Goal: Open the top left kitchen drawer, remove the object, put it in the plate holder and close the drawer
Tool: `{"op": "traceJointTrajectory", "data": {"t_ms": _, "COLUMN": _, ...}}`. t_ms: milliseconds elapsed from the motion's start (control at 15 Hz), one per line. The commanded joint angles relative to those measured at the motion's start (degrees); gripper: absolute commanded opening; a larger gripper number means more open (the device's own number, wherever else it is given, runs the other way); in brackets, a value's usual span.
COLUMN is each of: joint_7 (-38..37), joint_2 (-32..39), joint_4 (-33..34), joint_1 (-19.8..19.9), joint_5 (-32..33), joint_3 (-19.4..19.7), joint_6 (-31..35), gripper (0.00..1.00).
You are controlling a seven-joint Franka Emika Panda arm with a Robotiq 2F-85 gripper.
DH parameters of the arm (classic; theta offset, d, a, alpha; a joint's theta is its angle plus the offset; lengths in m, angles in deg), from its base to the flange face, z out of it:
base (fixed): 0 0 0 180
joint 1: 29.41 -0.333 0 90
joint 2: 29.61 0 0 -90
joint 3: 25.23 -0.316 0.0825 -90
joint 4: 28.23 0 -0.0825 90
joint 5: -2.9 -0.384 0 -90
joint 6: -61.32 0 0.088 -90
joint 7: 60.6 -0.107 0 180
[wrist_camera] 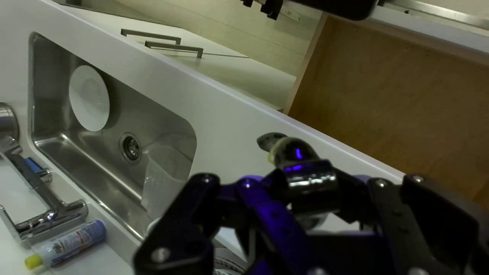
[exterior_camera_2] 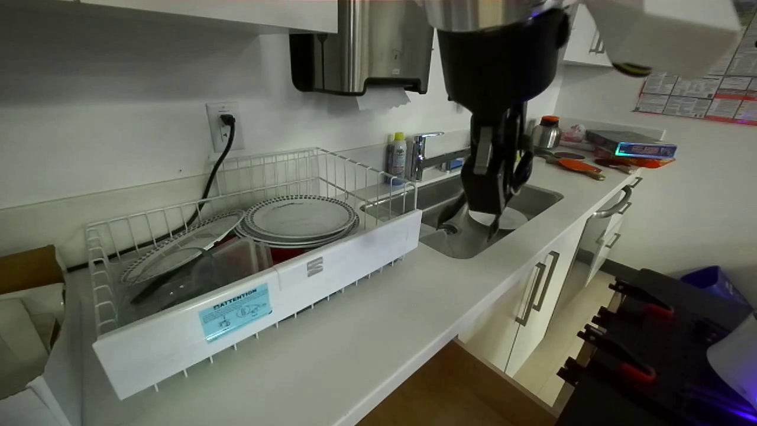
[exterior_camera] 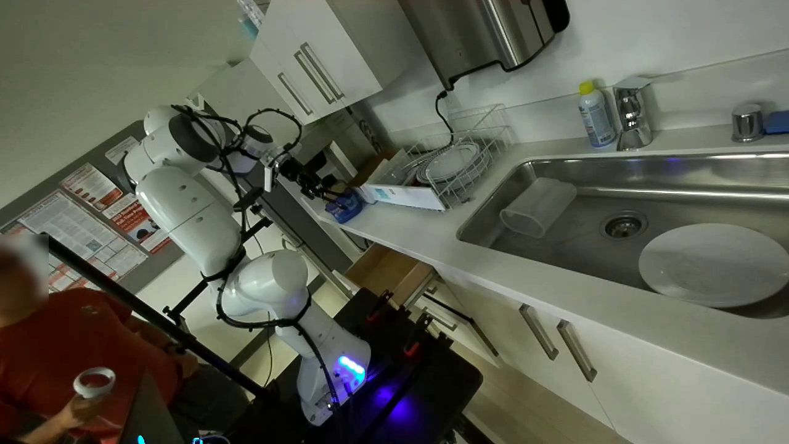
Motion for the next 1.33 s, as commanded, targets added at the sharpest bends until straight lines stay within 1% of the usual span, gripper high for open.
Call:
{"op": "traceJointTrajectory", "data": {"t_ms": 0, "joint_7": 1.3, "joint_2": 1.3, "joint_4": 1.3, "joint_1": 2.5, "joint_5": 2.8, "joint_3": -1.2, "joint_6": 2.5, "gripper": 0.02}}
{"op": "traceJointTrajectory", "data": {"t_ms": 267, "joint_7": 6.6, "joint_2": 4.8, "joint_4": 5.4, "joint_1": 4.8, "joint_5": 7.9, "joint_3": -0.5, "joint_6": 4.4, "gripper": 0.02}}
{"op": "traceJointTrajectory", "data": {"t_ms": 467, "joint_7": 11.4, "joint_2": 8.8, "joint_4": 10.9, "joint_1": 6.4, "joint_5": 12.5, "joint_3": 0.0, "joint_6": 4.7, "gripper": 0.02}}
{"op": "traceJointTrajectory", "data": {"t_ms": 667, "joint_7": 15.1, "joint_2": 13.1, "joint_4": 16.2, "joint_1": 6.8, "joint_5": 17.9, "joint_3": 0.6, "joint_6": 6.6, "gripper": 0.02}}
{"op": "traceJointTrajectory", "data": {"t_ms": 1000, "joint_7": 15.9, "joint_2": 19.9, "joint_4": 22.1, "joint_1": 6.2, "joint_5": 25.7, "joint_3": 2.8, "joint_6": 13.3, "gripper": 0.02}}
{"op": "traceJointTrajectory", "data": {"t_ms": 1267, "joint_7": 15.5, "joint_2": 24.6, "joint_4": 25.0, "joint_1": 5.9, "joint_5": 29.3, "joint_3": 4.8, "joint_6": 18.7, "gripper": 0.02}}
